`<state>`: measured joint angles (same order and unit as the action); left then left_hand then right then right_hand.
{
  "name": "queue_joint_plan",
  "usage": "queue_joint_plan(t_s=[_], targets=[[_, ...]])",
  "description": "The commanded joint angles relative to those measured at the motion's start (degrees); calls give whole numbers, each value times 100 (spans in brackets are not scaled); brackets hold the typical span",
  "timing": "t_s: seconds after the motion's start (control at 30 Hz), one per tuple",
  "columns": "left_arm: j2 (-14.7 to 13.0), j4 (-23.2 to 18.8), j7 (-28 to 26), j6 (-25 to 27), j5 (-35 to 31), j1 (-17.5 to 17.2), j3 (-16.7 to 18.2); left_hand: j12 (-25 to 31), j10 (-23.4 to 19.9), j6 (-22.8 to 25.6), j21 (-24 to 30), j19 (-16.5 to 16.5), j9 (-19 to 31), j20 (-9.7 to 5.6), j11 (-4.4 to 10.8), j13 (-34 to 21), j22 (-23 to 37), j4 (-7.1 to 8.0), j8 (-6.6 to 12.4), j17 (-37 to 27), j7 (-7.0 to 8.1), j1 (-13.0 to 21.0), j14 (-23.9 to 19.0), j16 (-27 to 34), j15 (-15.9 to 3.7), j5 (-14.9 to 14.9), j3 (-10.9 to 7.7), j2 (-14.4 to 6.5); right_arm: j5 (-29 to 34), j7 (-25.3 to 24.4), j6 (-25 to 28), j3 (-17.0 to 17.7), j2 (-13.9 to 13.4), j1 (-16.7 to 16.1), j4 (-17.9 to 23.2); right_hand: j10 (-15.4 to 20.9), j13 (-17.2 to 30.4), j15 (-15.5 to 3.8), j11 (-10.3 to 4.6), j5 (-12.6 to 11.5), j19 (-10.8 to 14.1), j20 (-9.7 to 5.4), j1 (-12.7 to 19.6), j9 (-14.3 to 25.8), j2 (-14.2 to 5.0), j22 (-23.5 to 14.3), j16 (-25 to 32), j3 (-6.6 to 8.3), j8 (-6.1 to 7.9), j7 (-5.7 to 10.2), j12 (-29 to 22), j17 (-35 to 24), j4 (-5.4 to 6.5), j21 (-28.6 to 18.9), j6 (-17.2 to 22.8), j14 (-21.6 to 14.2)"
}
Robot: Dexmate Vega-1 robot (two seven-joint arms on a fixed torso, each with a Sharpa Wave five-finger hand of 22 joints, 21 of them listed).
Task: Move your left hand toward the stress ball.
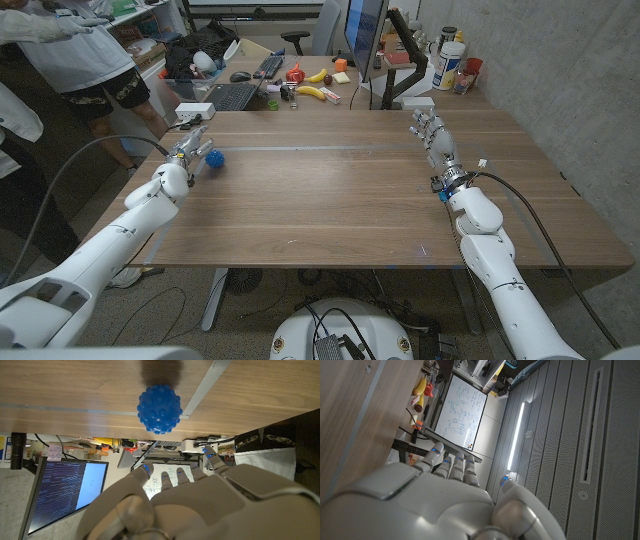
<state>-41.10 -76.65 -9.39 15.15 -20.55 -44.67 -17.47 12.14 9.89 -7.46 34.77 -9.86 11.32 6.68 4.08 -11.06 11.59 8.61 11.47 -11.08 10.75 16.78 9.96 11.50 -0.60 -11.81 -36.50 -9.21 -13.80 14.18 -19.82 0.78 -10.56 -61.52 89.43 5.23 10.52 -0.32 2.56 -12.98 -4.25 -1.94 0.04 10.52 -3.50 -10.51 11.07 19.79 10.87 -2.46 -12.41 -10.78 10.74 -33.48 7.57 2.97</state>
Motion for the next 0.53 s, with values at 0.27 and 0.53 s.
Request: queue_joint_plan(t_s=[0.27, 0.53], targets=[[5, 171, 56, -32, 21, 112, -101, 47, 108, 42, 35, -1342, 22, 25, -26, -7, 37, 19, 60, -8, 15, 54, 625, -6, -45, 4, -34, -6, 3, -5, -100, -76, -46, 42, -18, 59, 24, 9, -15, -18, 30, -287, -5, 29, -699, -19, 31, 40, 37, 5, -12, -20, 12, 28, 67, -23], [56, 361, 109, -54, 28, 243, -194, 43, 113, 52, 41, -1340, 22, 20, -16, -7, 39, 25, 59, -10, 20, 55, 627, -8, -50, 5, -33, -7, -3, -12, -125, -95, -68, 95, -52, 63, 24, 7, -11, -18, 35, -282, -5, 29, -701, -20, 31, 42, 37, 2, -12, -20, 12, 34, 74, -26]])
